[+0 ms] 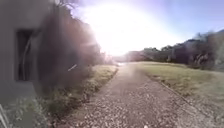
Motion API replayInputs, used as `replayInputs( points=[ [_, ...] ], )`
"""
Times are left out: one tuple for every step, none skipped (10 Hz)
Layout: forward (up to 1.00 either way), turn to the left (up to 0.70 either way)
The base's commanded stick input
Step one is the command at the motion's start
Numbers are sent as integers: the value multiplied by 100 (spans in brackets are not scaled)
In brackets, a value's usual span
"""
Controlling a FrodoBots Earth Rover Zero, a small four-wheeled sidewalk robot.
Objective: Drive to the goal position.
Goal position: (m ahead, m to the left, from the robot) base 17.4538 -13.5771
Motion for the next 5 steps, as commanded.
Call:
replayInputs(
  points=[
    [70,0],
    [70,0],
    [70,-8],
    [70,-24],
    [70,-27]
  ],
)
